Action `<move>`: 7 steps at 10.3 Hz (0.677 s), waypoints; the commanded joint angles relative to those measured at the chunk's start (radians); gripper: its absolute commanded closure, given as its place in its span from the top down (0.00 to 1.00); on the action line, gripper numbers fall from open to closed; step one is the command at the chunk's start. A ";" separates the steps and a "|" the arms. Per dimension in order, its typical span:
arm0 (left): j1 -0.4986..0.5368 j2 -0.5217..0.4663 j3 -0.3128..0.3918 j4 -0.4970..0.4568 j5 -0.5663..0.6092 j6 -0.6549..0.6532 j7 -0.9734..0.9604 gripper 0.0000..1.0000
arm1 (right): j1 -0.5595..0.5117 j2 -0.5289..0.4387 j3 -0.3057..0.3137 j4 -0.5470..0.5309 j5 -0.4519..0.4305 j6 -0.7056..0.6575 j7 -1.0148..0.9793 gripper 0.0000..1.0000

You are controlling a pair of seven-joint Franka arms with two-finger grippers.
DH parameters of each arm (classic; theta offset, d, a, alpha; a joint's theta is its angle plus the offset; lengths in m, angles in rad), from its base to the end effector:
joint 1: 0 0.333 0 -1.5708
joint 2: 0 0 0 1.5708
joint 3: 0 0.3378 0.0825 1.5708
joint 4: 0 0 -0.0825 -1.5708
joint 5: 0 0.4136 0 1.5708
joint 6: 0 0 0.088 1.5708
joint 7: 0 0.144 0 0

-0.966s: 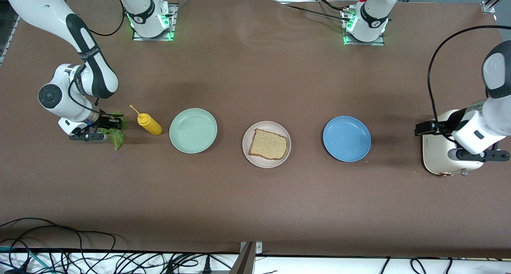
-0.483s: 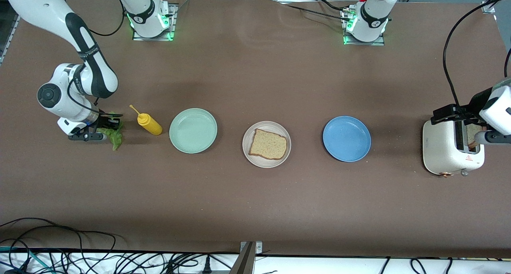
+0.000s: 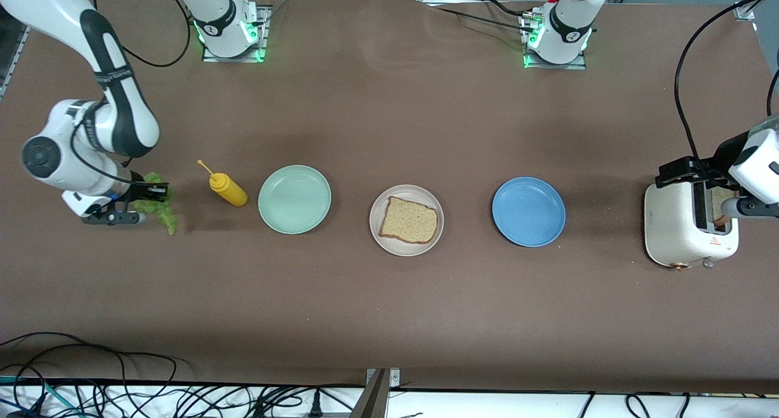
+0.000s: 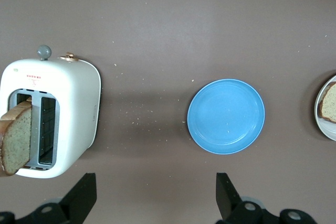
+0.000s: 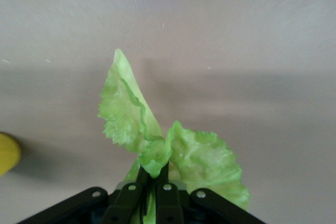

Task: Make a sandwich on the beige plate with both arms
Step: 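Carry the lettuce leaf with the right gripper over to the beige plate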

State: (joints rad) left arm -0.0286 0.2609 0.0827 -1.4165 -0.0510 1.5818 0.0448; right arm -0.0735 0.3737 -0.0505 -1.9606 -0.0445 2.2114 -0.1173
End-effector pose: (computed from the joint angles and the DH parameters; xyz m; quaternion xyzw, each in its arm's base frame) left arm 0.6603 0.0225 0.5249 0.9988 0.0052 -0.0466 0.0171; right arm 0.6206 -0.0797 0.2377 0.9977 0.0122 -0.0640 0.0187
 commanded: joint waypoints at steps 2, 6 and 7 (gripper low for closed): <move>0.003 -0.005 -0.003 -0.007 0.026 -0.008 0.009 1.00 | 0.027 -0.001 0.009 0.237 -0.005 -0.276 0.031 0.00; -0.001 0.003 -0.004 -0.009 0.026 -0.008 0.010 1.00 | 0.190 -0.001 0.009 0.351 0.005 -0.436 0.374 0.00; -0.001 0.003 -0.004 -0.009 0.026 -0.008 0.010 1.00 | 0.248 0.001 0.009 0.367 0.009 -0.441 0.481 0.00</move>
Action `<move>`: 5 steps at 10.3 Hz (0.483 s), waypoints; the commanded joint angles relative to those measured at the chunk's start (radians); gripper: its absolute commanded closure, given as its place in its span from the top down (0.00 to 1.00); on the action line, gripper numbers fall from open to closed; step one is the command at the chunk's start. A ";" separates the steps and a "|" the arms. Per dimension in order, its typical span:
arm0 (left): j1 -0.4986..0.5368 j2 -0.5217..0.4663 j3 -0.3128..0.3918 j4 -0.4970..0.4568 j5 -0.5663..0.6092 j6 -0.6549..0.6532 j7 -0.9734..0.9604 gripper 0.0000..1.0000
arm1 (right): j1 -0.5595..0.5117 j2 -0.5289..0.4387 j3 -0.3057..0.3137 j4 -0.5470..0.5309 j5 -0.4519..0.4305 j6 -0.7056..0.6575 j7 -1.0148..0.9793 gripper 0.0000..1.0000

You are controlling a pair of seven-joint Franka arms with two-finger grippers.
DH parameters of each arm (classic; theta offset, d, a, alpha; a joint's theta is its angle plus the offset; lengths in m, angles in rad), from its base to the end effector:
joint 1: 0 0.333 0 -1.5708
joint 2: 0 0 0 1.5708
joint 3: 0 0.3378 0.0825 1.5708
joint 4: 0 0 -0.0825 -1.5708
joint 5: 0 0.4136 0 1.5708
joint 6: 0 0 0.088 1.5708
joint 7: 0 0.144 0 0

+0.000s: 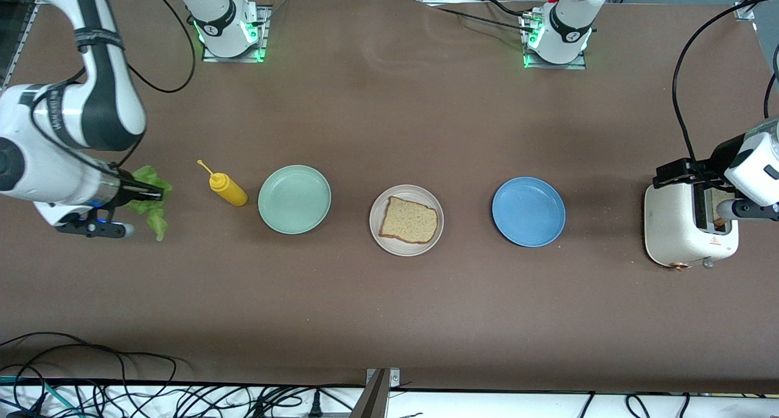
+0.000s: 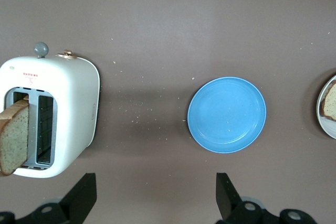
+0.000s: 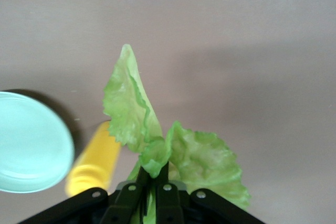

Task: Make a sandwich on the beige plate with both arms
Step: 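Carry the lettuce leaf with the right gripper over to the beige plate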

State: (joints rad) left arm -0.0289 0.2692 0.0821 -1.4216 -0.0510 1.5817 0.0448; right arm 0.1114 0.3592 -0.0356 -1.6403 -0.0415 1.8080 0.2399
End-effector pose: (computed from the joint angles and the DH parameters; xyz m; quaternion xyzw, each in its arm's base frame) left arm 0.6613 0.0219 0.5169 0.9984 0.0050 -0.0533 0.0171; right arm 0.6638 0.0474 0.3655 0.9923 -0.0743 -0.0902 0.0406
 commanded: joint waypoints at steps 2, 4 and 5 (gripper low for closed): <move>0.000 -0.004 -0.005 -0.006 0.025 -0.009 0.009 1.00 | 0.172 0.024 -0.006 0.048 0.060 -0.036 0.385 0.00; 0.001 0.002 -0.004 -0.003 0.026 -0.008 0.009 1.00 | 0.252 0.059 -0.006 0.060 0.132 -0.003 0.633 0.00; 0.001 0.002 -0.002 -0.002 0.026 -0.008 0.009 1.00 | 0.293 0.093 -0.006 0.094 0.135 0.032 0.712 0.00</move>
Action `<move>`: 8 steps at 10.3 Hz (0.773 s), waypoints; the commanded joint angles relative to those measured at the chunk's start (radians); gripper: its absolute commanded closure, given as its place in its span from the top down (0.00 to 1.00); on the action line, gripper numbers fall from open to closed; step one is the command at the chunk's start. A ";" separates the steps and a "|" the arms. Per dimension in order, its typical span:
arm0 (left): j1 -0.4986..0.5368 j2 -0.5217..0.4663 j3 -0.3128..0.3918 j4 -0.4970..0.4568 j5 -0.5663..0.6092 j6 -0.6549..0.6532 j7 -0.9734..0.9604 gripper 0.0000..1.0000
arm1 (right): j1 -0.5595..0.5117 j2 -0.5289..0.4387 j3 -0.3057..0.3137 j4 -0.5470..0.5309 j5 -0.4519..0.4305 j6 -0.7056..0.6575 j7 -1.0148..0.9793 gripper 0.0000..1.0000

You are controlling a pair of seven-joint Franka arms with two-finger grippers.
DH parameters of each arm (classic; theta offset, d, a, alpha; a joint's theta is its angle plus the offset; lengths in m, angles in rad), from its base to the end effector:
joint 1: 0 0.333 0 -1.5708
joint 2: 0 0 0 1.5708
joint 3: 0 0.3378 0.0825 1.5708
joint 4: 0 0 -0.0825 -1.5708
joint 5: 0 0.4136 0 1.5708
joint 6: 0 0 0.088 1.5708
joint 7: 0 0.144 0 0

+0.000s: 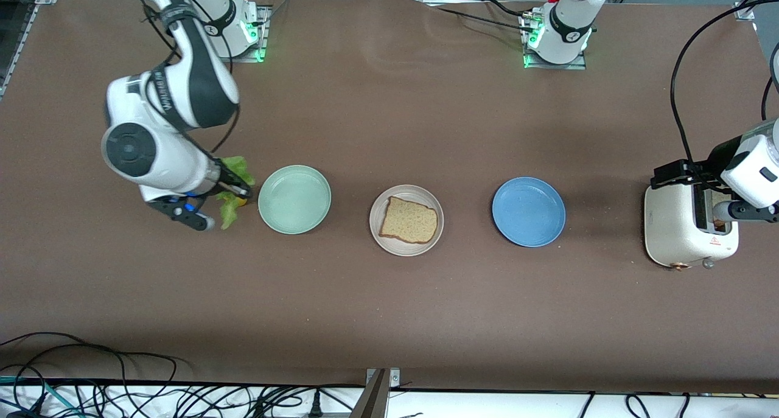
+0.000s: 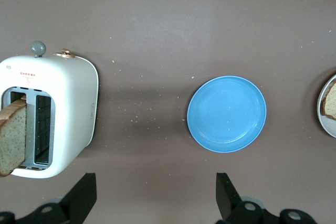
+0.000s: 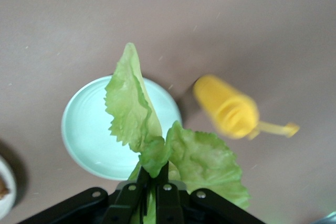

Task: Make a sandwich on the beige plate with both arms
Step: 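Carry the lettuce leaf with the right gripper over to the beige plate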

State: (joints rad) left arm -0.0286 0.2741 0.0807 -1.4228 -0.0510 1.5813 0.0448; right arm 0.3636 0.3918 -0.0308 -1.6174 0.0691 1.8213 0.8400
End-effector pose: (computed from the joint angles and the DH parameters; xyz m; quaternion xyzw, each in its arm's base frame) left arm 0.6620 0.0213 0.5130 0.9982 0.0045 -0.0566 0.0172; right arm 0.6341 0.2297 0.3552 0.9606 -0.2604 -0.0927 0.0297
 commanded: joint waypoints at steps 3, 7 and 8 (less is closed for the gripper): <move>0.002 -0.001 0.001 -0.001 0.026 -0.007 0.009 1.00 | 0.158 0.218 -0.012 0.218 0.017 0.143 0.432 0.00; 0.021 0.005 -0.001 0.001 0.026 -0.006 0.010 1.00 | 0.277 0.357 -0.012 0.300 0.017 0.385 0.614 0.00; 0.021 0.005 -0.001 0.001 0.026 -0.006 0.010 1.00 | 0.311 0.383 -0.012 0.297 0.015 0.450 0.631 0.00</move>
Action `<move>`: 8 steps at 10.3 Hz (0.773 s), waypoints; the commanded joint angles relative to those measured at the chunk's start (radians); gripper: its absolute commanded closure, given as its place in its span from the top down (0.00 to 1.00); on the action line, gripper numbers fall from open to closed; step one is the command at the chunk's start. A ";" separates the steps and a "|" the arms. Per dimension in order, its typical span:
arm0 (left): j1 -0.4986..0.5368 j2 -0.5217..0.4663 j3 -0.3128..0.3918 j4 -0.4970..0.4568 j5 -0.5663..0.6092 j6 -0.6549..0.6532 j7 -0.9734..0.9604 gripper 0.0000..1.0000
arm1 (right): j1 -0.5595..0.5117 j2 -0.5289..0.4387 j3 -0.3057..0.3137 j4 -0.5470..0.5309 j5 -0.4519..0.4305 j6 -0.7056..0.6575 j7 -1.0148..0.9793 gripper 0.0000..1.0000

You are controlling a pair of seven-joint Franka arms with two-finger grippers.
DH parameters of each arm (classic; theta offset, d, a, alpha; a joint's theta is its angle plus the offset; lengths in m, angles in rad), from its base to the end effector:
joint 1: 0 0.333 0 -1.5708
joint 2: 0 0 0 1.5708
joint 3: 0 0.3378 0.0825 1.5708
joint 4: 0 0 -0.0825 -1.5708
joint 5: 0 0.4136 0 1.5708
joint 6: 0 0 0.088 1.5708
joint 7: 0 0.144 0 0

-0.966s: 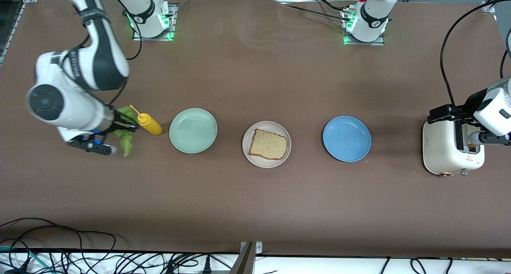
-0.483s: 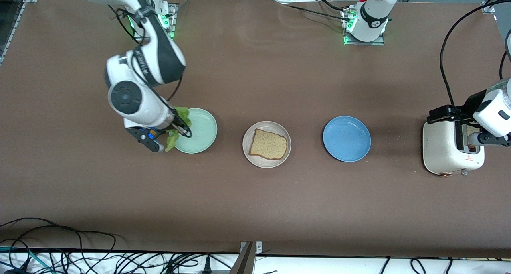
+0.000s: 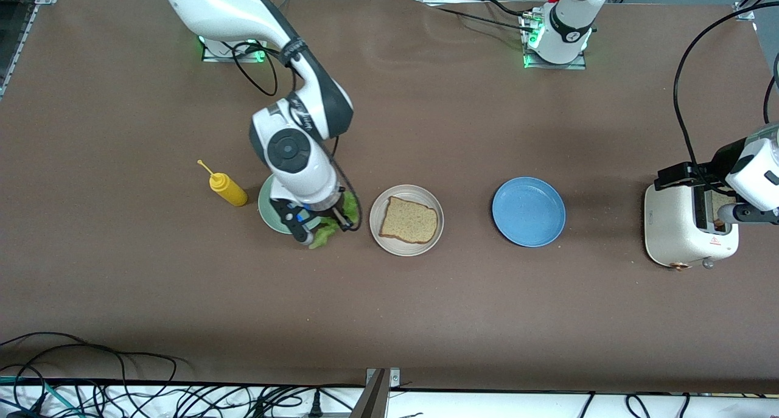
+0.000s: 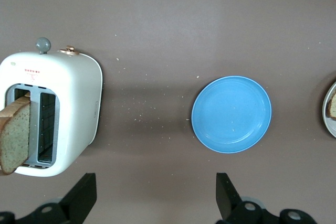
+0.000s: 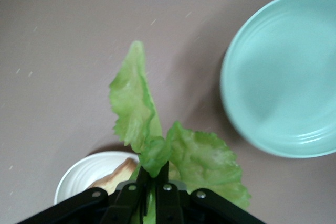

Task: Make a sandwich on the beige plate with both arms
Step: 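Carry the lettuce leaf with the right gripper over to the beige plate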

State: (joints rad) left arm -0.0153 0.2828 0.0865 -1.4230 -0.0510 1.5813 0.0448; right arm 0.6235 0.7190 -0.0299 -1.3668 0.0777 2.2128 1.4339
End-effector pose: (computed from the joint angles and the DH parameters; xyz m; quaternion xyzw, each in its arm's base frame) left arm 0.6630 0.0335 0.5073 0.9979 0.0140 -0.0608 0.0168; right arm 0.6502 0.4501 0.2695 -0.9039 0.4224 -0.0142 0.0661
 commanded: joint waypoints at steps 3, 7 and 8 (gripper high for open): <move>0.009 -0.002 -0.007 -0.001 0.026 -0.006 0.010 1.00 | 0.105 0.123 -0.018 0.052 0.005 0.259 0.222 0.00; 0.009 -0.002 -0.007 -0.001 0.026 -0.006 0.010 1.00 | 0.143 0.168 -0.016 0.051 0.017 0.328 0.261 0.50; 0.009 -0.002 -0.007 -0.001 0.026 -0.006 0.010 1.00 | 0.145 0.166 -0.016 0.051 0.013 0.328 0.263 0.99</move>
State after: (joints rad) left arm -0.0111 0.2843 0.0864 -1.4230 -0.0510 1.5813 0.0448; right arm 0.7577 0.8644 -0.0332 -1.3593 0.0779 2.5415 1.6815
